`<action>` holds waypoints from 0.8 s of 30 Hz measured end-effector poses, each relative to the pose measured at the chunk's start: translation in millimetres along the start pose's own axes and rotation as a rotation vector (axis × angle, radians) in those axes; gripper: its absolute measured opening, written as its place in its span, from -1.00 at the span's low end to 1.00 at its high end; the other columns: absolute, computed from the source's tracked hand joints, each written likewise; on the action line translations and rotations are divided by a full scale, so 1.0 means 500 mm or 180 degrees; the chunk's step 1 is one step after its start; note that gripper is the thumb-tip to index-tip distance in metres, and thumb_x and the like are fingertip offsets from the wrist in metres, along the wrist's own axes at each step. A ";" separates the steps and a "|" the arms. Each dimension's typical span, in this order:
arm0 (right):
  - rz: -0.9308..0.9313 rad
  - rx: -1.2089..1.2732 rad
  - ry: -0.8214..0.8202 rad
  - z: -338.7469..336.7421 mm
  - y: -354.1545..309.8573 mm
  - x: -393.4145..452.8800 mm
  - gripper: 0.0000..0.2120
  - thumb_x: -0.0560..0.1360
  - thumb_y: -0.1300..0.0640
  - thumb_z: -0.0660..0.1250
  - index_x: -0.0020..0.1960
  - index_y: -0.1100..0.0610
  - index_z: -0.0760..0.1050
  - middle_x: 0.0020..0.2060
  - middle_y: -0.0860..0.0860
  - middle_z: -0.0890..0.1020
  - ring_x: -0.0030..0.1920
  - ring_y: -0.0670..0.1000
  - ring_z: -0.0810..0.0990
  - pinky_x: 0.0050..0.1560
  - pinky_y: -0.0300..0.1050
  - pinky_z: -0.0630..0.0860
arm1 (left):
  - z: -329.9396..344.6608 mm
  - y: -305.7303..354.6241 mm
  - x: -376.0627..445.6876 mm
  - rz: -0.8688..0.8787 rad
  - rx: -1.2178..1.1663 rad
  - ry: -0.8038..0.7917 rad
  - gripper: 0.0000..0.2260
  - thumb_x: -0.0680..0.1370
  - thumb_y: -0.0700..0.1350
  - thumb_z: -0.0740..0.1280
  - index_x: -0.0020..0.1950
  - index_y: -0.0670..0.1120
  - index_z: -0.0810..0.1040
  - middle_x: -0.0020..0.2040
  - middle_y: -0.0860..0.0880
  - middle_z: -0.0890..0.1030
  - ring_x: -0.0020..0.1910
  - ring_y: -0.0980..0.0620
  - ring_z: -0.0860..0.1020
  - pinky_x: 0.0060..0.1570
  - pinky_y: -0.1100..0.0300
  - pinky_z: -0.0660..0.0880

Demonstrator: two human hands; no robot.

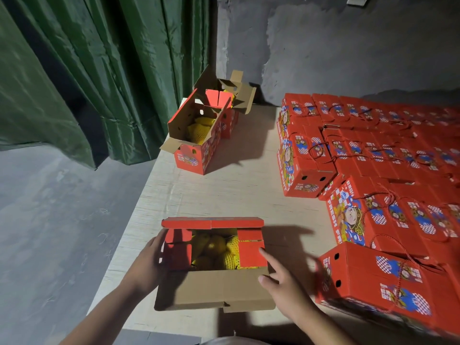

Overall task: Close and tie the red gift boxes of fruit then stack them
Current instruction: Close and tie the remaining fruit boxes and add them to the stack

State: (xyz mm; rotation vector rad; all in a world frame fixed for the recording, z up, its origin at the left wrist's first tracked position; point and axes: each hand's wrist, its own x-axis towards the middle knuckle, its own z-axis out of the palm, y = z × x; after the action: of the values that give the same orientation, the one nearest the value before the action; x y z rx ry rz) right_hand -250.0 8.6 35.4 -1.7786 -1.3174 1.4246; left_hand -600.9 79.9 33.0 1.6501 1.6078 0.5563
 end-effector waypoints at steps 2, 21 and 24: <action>0.0073 0.0280 0.0052 -0.011 0.004 0.000 -0.40 0.61 0.21 0.33 0.41 -0.43 0.39 -0.35 -0.02 0.38 -0.39 -0.05 0.24 -0.41 -0.21 0.20 | -0.006 0.000 0.009 -0.0059 -0.0090 -0.0043 -0.11 0.54 -0.35 0.31 0.54 0.47 0.05 0.34 0.09 0.48 0.01 0.09 0.63 -0.14 0.32 0.55; 0.0710 0.0881 0.0374 -0.104 -0.010 -0.073 -0.46 0.56 0.24 0.37 0.28 -0.40 0.54 0.40 -0.14 0.49 0.19 -0.06 0.54 -0.11 -0.24 0.53 | 0.066 0.059 0.026 0.0245 -0.0163 -0.0531 -0.12 0.55 -0.24 0.39 0.53 0.52 0.02 0.27 0.09 0.48 -0.11 -0.03 0.68 -0.27 0.06 0.67; 0.0847 0.1221 0.0389 -0.104 -0.009 -0.078 -0.52 0.58 0.25 0.34 0.24 -0.33 0.60 0.33 -0.20 0.48 0.14 0.00 0.60 -0.12 -0.07 0.61 | 0.066 0.057 0.028 0.0238 -0.0159 -0.0561 -0.12 0.54 -0.23 0.41 0.53 0.51 0.02 0.27 0.09 0.49 -0.10 0.01 0.69 -0.23 0.05 0.68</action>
State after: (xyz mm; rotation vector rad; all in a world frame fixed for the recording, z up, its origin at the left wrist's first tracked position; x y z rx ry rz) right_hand -202.6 -15.2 73.3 -1.7862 -0.7049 1.5548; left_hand -555.7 88.5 31.5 1.6786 1.3994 0.4710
